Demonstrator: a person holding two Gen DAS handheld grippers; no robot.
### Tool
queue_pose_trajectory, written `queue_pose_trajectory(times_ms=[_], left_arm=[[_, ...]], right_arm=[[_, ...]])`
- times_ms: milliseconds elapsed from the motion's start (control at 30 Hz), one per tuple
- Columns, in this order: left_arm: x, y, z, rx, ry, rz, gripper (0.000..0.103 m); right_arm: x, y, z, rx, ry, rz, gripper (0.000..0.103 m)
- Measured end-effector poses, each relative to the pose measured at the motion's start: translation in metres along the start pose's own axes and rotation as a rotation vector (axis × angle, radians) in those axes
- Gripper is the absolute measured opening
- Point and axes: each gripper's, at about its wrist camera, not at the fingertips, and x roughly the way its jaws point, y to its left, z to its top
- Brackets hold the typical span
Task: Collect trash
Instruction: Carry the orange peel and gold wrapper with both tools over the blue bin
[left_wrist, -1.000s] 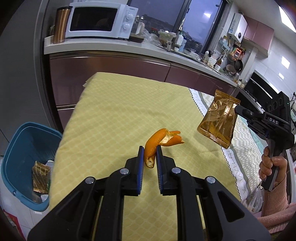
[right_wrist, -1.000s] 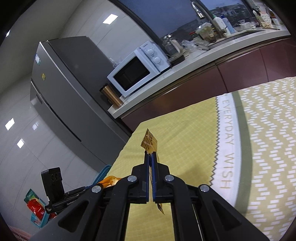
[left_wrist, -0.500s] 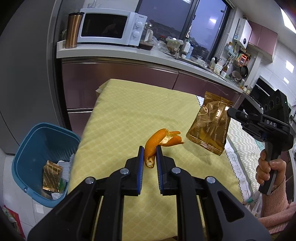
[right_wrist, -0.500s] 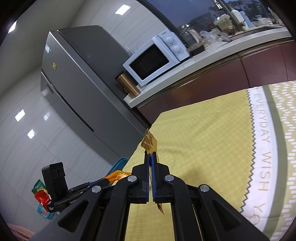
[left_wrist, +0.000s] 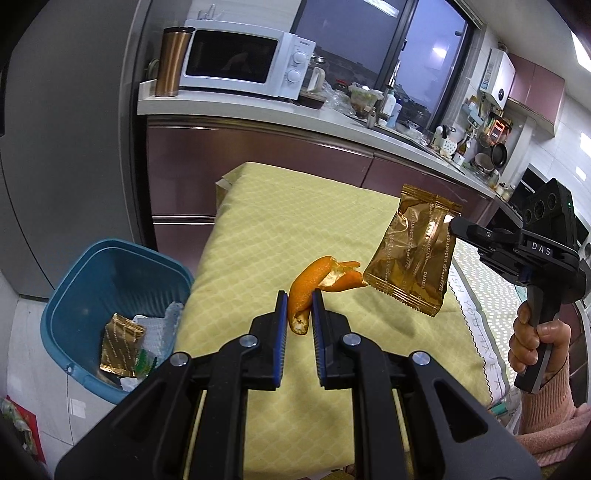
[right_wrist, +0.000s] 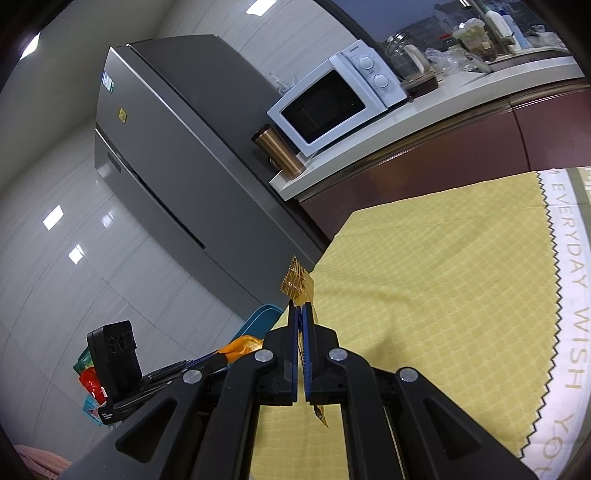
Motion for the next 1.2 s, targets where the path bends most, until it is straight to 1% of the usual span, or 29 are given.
queue_pose_trajectory(times_ms=[267,800,1200], left_arm=[[-0.013,0.022,0.001,-0.041,-0.023,0.041,0.013],[-0.042,0.075,0.0,-0.124,-0.066,0.141,0.013],[-0.043,0.12,-0.006,-0.204,-0.058,0.217,0.013]], right_arm=[[0.022,0.014,0.003,-0.009,0.031,0.051,0.002],[0.085,0.048,0.008,-0.025,0.122,0.168,0.002],[0.129,0.075,0.011,-0.018,0.173,0.235,0.002]])
